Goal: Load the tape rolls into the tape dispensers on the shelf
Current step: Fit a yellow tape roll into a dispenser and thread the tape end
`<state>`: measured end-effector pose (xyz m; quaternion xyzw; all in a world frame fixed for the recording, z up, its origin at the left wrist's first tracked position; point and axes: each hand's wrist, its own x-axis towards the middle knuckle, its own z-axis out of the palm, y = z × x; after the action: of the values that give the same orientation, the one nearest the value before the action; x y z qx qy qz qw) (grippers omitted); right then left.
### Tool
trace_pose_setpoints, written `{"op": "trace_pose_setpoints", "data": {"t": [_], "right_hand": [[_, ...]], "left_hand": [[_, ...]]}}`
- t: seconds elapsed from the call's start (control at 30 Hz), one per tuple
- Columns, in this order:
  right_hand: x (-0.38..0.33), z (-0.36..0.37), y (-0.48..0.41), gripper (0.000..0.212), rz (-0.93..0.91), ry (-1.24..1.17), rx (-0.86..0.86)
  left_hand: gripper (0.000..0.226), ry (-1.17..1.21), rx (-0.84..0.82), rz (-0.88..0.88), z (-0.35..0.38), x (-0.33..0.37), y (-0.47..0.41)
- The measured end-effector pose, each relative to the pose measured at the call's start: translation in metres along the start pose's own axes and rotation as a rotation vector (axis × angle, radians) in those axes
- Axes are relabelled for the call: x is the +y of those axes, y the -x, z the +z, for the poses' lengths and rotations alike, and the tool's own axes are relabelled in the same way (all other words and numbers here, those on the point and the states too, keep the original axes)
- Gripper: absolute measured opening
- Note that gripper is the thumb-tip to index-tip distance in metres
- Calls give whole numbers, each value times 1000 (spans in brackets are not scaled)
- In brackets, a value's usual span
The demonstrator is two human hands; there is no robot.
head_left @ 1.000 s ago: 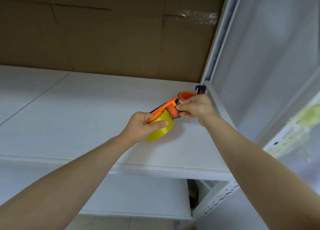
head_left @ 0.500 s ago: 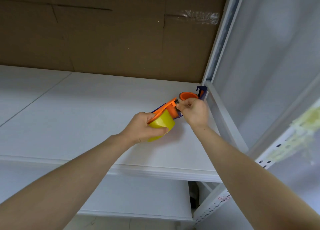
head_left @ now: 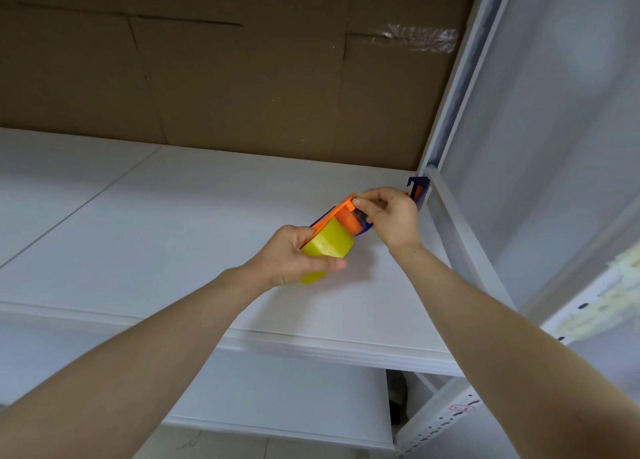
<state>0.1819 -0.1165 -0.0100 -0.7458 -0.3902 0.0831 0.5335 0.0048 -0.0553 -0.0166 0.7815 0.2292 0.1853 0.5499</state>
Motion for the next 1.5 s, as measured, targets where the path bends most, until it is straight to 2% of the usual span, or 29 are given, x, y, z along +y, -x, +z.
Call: {"op": "trace_pose_setpoints", "data": {"t": [0.13, 0.23, 0.3, 0.43, 0.53, 0.6, 0.73, 0.9, 0.97, 1.07, 1.1, 1.23, 1.33, 1.43, 1.5], "right_hand": [[-13, -15, -12, 14, 118, -46, -216], [-22, -30, -19, 21, 198, -54, -434], [-25, -36, -20, 20, 235, -36, -492], [-25, -32, -20, 26, 181, 68, -455], [-22, -25, -19, 16, 111, 184, -382], [-21, -22, -18, 18, 78, 240, -363], [-20, -19, -19, 23, 111, 333, -367], [-20, -31, -26, 34, 421, 116, -409], [-19, -34, -27, 35, 493, 94, -423], [-19, -36, -27, 37, 558, 69, -465], [-19, -37, -26, 36, 577, 42, -479], [-16, -44, -26, 23, 612, -122, -557], [-14, -43, -26, 15, 611, -203, -541], [-13, -34, -24, 21, 502, -98, -466], [-14, -27, -21, 11, 461, -47, -421]], "left_hand": [[18, 15, -4, -17, -3, 1, 1], [19, 11, -14, -22, -3, 0, 1], [18, 16, -12, -24, -3, 0, 1], [14, 8, 1, -23, -3, 0, 1], [13, -18, 16, -25, -4, 0, 0], [14, -32, 26, -32, -4, 0, -1], [17, -43, 51, -47, -3, 2, -4], [22, -50, 100, -68, -1, 4, -7], [21, -34, 105, -90, -1, 5, -9], [39, -31, 93, -109, -4, 7, -11], [39, -25, 93, -117, -4, 7, -11], [20, 36, 96, -143, -8, 7, -9], [28, 58, 100, -159, -9, 4, -9], [33, 63, 109, -161, -9, 4, -8], [30, 74, 117, -160, -8, 3, -8]]}}
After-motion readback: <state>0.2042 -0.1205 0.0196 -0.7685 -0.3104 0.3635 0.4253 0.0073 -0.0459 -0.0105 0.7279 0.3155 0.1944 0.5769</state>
